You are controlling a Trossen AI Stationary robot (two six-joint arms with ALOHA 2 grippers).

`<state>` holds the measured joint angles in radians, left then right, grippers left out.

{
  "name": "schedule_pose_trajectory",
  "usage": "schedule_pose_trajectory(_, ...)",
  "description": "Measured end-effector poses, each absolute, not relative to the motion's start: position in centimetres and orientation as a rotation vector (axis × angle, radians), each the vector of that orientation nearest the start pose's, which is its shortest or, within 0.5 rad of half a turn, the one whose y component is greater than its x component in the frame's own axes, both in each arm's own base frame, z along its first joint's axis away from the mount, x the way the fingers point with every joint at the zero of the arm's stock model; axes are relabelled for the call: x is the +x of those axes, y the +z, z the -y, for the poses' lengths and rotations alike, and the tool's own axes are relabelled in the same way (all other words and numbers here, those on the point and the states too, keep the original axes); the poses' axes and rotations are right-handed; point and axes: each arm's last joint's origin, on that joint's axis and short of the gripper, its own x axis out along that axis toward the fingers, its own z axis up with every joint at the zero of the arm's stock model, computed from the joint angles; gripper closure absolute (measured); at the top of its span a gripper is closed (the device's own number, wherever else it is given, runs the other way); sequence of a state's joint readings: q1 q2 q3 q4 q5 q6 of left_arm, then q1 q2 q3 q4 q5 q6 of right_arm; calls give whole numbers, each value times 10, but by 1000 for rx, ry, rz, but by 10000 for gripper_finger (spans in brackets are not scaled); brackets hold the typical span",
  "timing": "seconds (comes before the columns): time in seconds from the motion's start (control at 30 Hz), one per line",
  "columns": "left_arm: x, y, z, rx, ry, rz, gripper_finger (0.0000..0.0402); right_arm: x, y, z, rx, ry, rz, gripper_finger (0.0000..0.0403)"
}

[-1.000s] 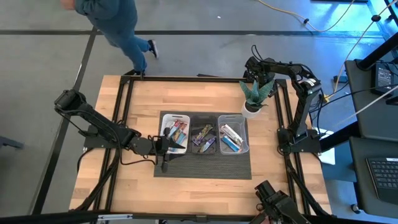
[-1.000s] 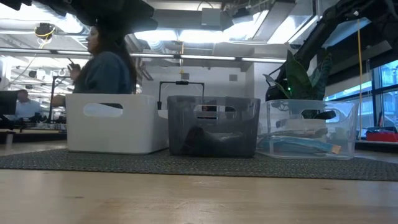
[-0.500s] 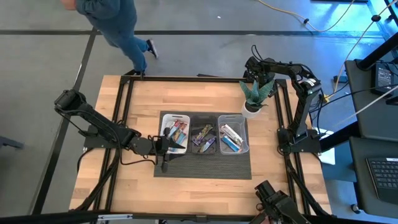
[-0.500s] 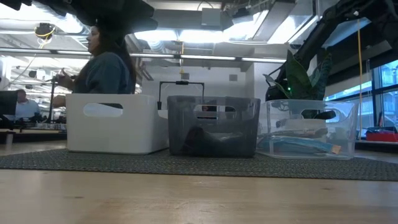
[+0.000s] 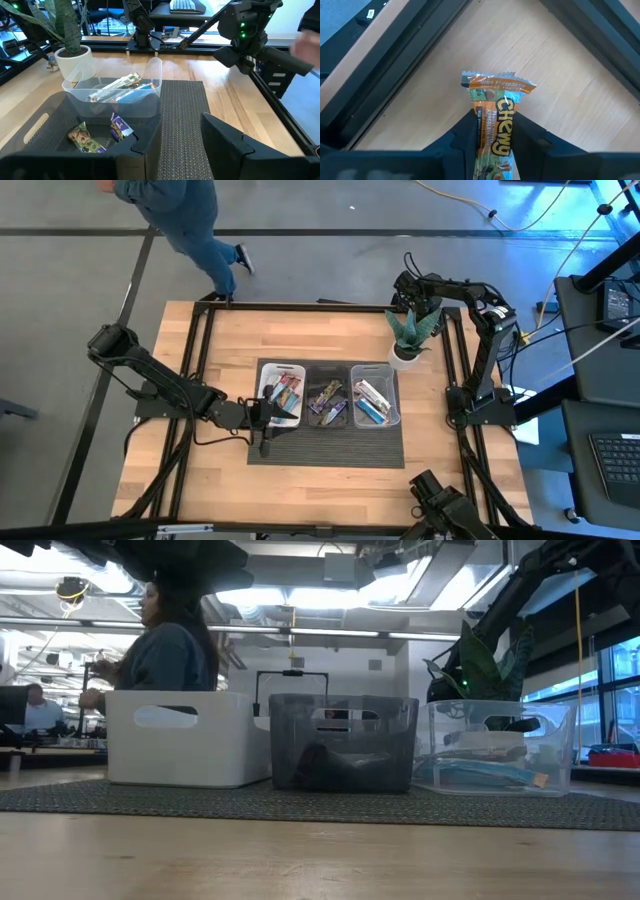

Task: Pick and place Granola Bars by type
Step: Put the yellow granola bar into the transparent bin

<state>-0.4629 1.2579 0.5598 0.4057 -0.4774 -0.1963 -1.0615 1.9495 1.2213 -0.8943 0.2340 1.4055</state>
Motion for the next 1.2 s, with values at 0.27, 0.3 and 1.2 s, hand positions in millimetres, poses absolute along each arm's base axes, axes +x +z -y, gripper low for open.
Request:
schedule_pose_trajectory(0.27, 234, 216, 102, -63, 40, -258, 274, 158, 135, 297, -2146, 2770, 874, 295)
schedule_pose_trajectory(0.3, 234, 216, 102, -63, 40, -258, 274, 158, 135, 297, -2146, 2770, 873, 295)
schedule_pose_trajectory(1.2, 234, 216, 103, -70, 5, -264, 274, 157, 134, 299, -2047, 2868, 856, 295)
